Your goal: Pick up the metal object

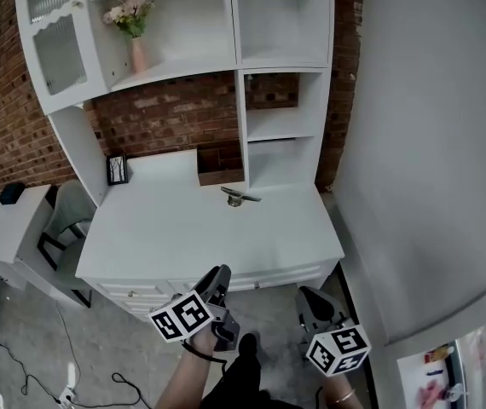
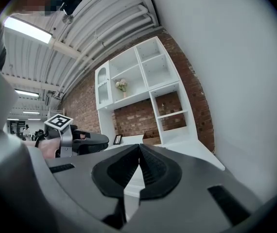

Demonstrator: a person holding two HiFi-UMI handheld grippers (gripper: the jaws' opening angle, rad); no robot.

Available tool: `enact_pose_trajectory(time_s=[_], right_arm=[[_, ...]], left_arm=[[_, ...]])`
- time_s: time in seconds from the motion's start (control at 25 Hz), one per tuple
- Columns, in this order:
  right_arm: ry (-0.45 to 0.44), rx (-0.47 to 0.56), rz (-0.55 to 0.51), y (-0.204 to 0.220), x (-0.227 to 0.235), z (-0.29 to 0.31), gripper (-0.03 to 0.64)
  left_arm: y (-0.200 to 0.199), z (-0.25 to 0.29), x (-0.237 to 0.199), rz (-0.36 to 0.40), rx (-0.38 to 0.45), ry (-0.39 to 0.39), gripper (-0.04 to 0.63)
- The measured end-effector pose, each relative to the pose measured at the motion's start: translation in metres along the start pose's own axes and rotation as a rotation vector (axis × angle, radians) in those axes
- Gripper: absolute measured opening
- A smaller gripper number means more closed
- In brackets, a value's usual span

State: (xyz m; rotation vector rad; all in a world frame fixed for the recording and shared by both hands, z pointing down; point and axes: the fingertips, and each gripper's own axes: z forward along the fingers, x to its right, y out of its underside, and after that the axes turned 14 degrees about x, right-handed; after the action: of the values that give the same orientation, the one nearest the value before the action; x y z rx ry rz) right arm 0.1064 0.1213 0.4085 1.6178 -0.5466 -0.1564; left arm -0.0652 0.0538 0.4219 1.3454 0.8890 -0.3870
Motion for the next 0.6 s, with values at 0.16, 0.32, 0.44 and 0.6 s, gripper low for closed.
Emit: enact_pose_trajectory(time_s=[0.16, 0.32, 0.44, 0.6], right_arm=[[0.003, -0.016, -0.003, 0.007, 0.018, 0.041, 0.006], [-0.002, -0.036, 0.0, 0.016, 0.032, 0.091, 0.005], [0.0, -0.052, 0.005, 0.022, 0.043, 0.129, 0.005], [0.002, -0.065, 0.01, 0.028, 0.054, 0.176, 0.005]], left_arm=[[-0.004, 0.043, -0.025, -0.066, -0.006, -0.019, 0.084], [-0.013, 0.088, -0.05, -0.097, -0.011, -0.034, 0.086], [-0.019, 0.122, -0.067, -0.11, -0.026, -0.043, 0.086], [-0.026, 0.165, -0.086, -0.126, -0.05, -0.049, 0.092]])
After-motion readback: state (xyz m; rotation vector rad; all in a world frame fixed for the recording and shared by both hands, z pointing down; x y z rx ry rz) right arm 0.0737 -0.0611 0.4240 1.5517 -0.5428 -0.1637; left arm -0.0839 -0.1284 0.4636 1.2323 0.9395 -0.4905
